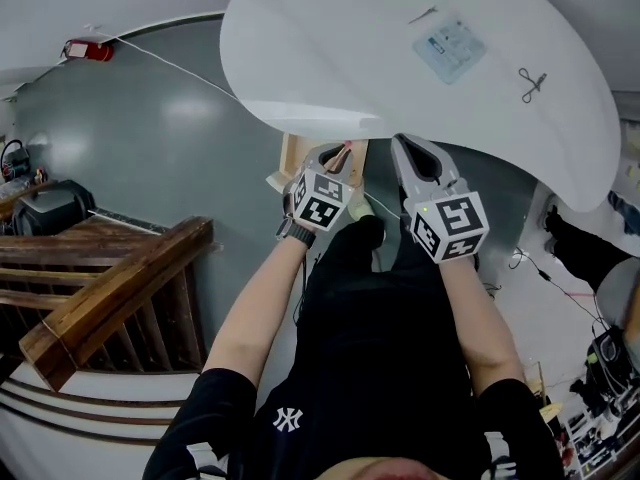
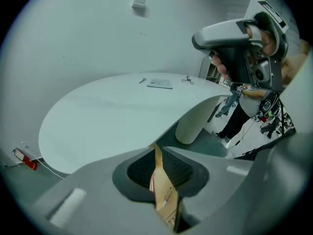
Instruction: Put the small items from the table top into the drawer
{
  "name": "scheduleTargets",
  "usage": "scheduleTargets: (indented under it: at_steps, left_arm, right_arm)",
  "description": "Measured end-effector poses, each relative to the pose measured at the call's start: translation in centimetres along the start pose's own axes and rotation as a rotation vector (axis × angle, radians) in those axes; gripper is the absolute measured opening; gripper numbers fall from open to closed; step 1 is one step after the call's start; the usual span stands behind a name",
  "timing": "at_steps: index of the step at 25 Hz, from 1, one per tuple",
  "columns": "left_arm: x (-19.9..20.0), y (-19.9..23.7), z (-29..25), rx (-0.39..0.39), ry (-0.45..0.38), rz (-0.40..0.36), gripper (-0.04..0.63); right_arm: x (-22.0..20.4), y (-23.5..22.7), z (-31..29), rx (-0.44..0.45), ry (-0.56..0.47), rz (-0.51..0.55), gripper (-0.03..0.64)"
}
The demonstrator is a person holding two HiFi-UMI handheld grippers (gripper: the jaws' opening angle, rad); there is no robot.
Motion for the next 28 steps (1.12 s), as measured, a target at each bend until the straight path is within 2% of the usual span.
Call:
scheduleTargets:
  at_steps: [8,19,28]
  left_arm:
    - [4.8,-1.9,1.4,-0.007,-0.078,-0.013,0.002]
    - [13.0,-3.3,0.5,-0.010,-0.155,-0.048,0.000]
    - [19.9,-3.4,-2.5,-0.004,-0.189,-0.078,0.001]
  right_arm:
    - [2.1,-1.3,2.9,-0.041,-0.037,0.009,0.021]
    - [5.2,-4.8,5.7,-0.085,-0.078,0.021,0.021]
    - [7.9,-9.6,5.7,-0.091,-0.087,0.017,0.021]
Point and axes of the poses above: the fingertips, and each gripper's own axes: z backward along the fingers, y to its left, x out of its top, the point moved 10 cm from there along z, backward along the fingers, and after that the axes turned 1 degree about y, right-handed, at the moved point
